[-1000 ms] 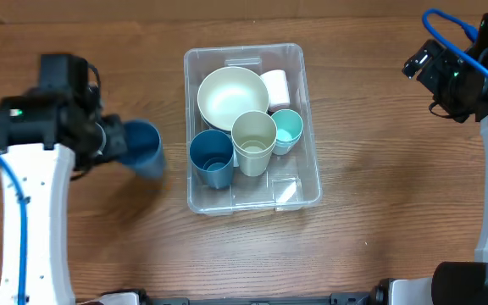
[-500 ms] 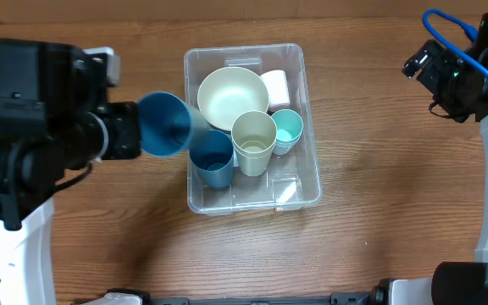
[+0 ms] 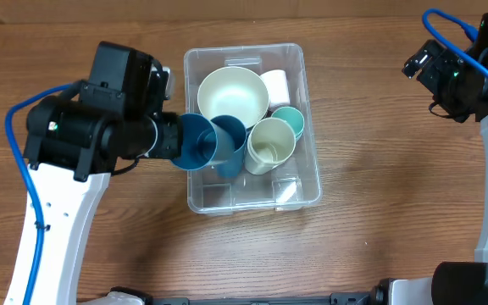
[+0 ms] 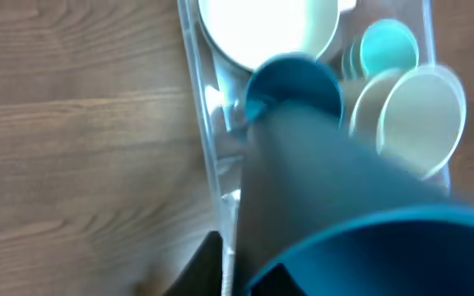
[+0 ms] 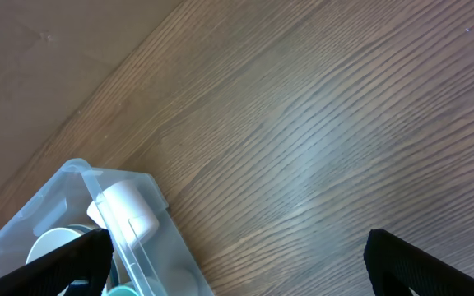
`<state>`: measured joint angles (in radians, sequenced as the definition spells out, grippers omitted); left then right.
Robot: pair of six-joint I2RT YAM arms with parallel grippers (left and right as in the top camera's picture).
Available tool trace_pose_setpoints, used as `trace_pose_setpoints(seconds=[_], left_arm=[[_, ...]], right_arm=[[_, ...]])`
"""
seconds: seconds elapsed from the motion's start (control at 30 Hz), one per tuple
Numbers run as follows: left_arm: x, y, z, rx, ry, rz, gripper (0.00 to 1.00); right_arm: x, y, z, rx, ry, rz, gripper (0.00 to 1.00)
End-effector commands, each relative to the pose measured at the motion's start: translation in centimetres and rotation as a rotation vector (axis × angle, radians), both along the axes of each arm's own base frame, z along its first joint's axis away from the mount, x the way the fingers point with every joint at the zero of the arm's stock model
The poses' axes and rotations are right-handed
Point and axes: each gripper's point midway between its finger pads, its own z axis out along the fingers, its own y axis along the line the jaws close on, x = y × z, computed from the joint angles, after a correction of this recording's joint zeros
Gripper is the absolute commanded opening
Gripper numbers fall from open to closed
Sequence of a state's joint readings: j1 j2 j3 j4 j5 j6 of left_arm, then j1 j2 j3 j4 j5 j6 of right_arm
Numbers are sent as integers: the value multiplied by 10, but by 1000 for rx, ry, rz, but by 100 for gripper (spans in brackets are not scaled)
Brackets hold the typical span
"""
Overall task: Pack container
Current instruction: 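Stack the held blue cup into the blue cup in the bin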
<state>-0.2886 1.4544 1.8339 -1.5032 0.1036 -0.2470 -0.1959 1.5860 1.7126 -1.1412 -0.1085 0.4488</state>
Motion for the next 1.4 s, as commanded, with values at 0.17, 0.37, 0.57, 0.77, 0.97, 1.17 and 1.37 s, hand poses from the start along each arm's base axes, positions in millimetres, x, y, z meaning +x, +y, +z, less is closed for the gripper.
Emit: trace_pose_setpoints(seconds=[0.17, 0.37, 0.57, 0.77, 0.97, 1.17, 1.37], left_arm=[[1, -3, 2, -17, -4, 20, 4], [8, -5, 6, -31, -39, 18, 4], [20, -13, 15, -70, -93, 15, 4], [23, -13, 16, -69, -107, 17, 4], [24, -1, 14, -10, -113, 48, 4], [34, 10, 17, 46, -162, 88, 4], [27, 9, 5, 59, -103, 63, 4]], right_arm=[[1, 1, 6, 3, -21, 0, 100], [1, 1, 6, 3, -21, 0, 100], [1, 1, 6, 3, -21, 0, 100], [1, 1, 6, 3, -21, 0, 100], [1, 1, 6, 3, -21, 0, 100], [1, 1, 6, 3, -21, 0, 100], [1, 1, 6, 3, -21, 0, 100]])
